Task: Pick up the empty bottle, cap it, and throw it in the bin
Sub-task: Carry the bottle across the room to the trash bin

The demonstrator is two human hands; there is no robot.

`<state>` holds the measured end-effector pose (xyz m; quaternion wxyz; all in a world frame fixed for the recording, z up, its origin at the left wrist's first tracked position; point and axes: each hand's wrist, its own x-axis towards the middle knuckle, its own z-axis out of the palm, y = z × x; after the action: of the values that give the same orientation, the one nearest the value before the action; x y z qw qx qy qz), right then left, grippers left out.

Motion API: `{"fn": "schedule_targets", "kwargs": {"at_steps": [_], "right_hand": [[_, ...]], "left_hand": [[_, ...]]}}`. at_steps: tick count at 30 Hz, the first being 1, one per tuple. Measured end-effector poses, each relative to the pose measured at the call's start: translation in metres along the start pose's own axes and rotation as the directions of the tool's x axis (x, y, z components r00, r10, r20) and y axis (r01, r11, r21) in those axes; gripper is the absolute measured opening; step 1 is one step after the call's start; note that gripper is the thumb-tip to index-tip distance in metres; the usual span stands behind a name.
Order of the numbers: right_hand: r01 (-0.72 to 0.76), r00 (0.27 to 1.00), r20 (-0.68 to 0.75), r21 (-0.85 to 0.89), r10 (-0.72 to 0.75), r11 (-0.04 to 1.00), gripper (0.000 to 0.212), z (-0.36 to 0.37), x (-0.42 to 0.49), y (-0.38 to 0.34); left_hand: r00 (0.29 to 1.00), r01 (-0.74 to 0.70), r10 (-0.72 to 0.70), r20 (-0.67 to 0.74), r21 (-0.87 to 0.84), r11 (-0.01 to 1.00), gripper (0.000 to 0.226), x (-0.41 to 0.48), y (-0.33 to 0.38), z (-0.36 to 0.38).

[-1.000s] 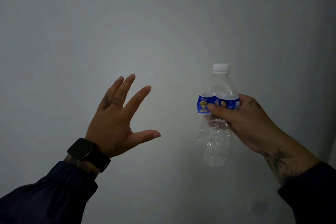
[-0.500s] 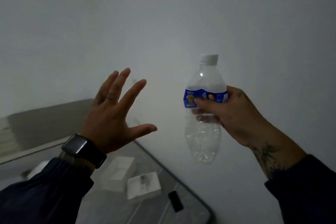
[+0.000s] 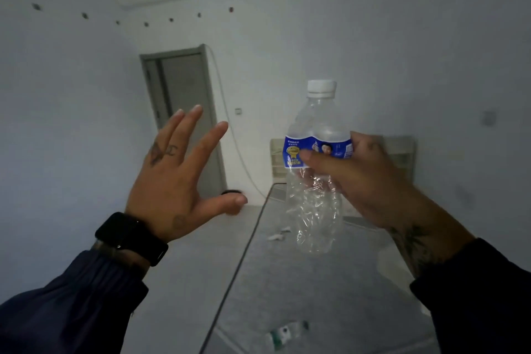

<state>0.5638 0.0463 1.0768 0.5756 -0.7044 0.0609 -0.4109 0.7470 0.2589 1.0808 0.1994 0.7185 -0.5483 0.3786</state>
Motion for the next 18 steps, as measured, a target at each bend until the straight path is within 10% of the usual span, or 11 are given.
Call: {"fn": "schedule_targets", "kwargs": {"at_steps": [18], "right_hand": [[-0.019,0.981,0.193,0.056,0.007,0.998,0.053,0.383,0.105,0.077]], "left_hand": [[0.990,0.141,-0.139,-0.022,0.181,0.973,0.102,-0.127,-0.354,-0.058]]}}
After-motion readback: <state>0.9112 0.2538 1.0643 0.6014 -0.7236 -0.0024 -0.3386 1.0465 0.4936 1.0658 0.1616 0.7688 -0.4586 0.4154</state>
